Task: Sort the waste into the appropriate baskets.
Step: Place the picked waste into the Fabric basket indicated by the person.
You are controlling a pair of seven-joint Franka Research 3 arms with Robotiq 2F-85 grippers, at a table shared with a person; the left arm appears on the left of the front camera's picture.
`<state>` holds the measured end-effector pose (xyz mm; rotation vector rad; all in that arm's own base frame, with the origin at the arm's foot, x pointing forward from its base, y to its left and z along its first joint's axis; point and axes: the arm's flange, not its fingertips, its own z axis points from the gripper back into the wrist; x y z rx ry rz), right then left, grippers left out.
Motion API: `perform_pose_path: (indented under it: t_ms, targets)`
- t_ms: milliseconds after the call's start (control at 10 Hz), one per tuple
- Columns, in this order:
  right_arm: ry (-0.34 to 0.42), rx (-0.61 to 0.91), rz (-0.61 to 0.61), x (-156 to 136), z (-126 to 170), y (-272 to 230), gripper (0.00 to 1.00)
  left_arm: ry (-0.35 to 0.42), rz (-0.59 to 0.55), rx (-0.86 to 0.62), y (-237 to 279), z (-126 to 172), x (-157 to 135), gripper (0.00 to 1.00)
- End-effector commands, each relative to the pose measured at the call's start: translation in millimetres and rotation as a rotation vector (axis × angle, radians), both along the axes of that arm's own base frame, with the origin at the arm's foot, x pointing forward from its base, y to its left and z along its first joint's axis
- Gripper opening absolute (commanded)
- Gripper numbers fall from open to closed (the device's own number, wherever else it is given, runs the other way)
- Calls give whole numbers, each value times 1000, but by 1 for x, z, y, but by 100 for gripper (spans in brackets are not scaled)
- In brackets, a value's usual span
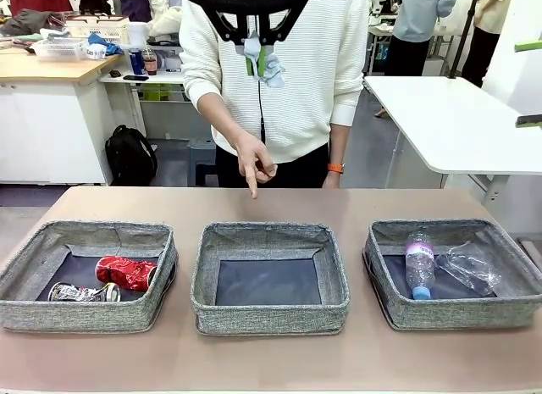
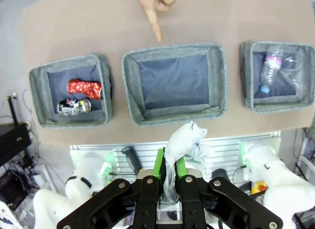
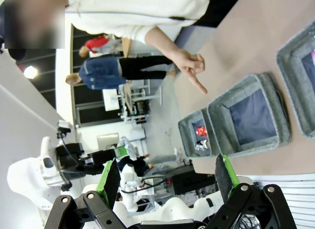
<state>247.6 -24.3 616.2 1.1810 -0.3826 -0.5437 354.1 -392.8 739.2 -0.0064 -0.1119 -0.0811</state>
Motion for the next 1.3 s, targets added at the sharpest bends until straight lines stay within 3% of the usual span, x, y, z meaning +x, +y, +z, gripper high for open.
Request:
perform_pose_path:
  t_ms: [0,200,500,600,700,1000,1200]
  targets:
    - [-20,2,9,0,2,0,100,-24,-22,32,18,-41,-10,9]
    - [-20,2,9,0,2,0,100,-34,-1,6,43,-101,-12,9]
    - [-20,2,9,0,2,0,100,53,-48,-103,61,-203,-1,9]
    - [-20,2,9,0,2,0,100,56,-54,-120,60,-236,4,9]
    - [-20,2,9,0,2,0,100,7,4,-45,61,-260,10,9]
    - [-20,2,9,0,2,0,100,33,-46,-110,55,-305,16,9]
    - [-20,2,9,0,2,0,100,55,-62,-118,52,-312,17,9]
